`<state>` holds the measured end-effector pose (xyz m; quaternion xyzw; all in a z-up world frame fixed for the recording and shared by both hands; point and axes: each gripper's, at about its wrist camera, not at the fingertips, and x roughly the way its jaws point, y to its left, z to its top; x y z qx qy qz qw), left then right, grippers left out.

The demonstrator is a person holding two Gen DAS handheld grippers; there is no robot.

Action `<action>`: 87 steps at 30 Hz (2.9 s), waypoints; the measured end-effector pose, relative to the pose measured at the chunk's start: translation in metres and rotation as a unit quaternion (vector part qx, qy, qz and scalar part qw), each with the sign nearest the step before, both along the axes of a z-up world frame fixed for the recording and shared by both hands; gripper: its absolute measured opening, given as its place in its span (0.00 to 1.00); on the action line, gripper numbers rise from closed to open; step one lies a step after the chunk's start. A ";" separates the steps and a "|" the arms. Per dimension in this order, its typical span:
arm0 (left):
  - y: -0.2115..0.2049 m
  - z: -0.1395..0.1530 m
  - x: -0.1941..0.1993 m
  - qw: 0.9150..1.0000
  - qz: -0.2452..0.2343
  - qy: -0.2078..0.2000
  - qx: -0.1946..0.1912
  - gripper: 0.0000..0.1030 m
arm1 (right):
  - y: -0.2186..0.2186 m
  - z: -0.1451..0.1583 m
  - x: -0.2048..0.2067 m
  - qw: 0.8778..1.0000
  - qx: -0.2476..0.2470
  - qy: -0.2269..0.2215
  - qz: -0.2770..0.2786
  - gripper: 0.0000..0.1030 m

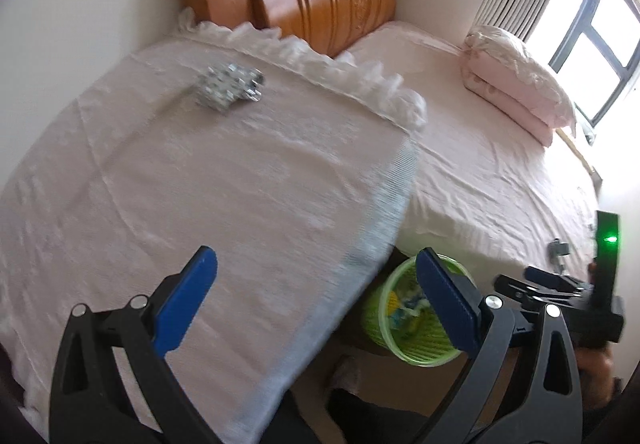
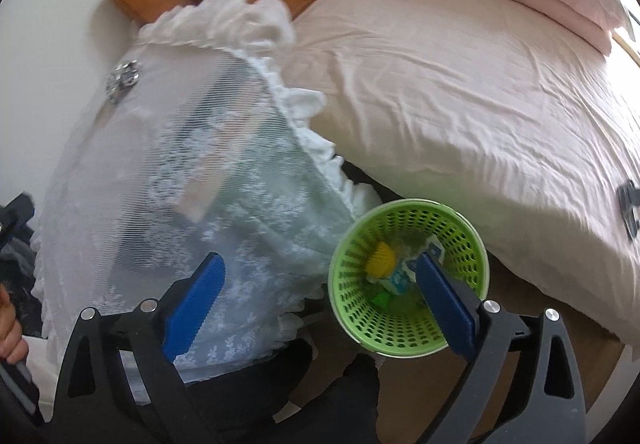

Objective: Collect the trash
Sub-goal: 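Move both open tools back over the bed toward the foil pieces, then grasp the foil blister pack with the left tool while the right tool grasps the foil snack packet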

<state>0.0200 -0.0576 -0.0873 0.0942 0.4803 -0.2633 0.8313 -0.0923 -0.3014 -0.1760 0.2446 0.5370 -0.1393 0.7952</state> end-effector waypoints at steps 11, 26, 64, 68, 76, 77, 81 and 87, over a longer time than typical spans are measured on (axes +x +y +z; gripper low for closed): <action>0.020 -0.009 0.116 0.995 -0.058 -0.069 0.040 0.92 | 0.046 0.028 0.059 0.999 0.003 -0.025 0.019 0.93; -0.022 -0.059 0.213 0.981 -0.171 -0.074 0.061 0.84 | 0.091 0.026 0.161 0.999 0.014 -0.029 0.043 0.93; 0.072 -0.015 0.197 0.998 0.043 -0.034 -0.017 0.67 | 0.125 0.008 0.302 0.981 -0.016 -0.046 0.187 0.93; 0.092 -0.015 0.182 0.994 0.108 -0.028 0.001 0.67 | 0.137 0.004 0.340 0.974 -0.039 -0.043 0.219 0.84; 0.110 -0.011 0.159 0.987 0.160 -0.015 0.008 0.67 | 0.157 -0.020 0.376 0.966 -0.065 -0.008 0.249 0.52; 0.109 -0.011 0.158 0.987 0.162 -0.013 0.008 0.67 | 0.158 -0.021 0.377 0.966 -0.066 -0.006 0.250 0.44; 0.115 -0.009 0.155 0.985 0.171 -0.010 0.004 0.67 | 0.159 -0.016 0.376 0.966 -0.073 -0.010 0.248 0.32; 0.119 -0.007 0.154 0.987 0.159 -0.014 0.000 0.67 | 0.150 0.009 0.344 0.968 -0.073 -0.036 0.236 0.31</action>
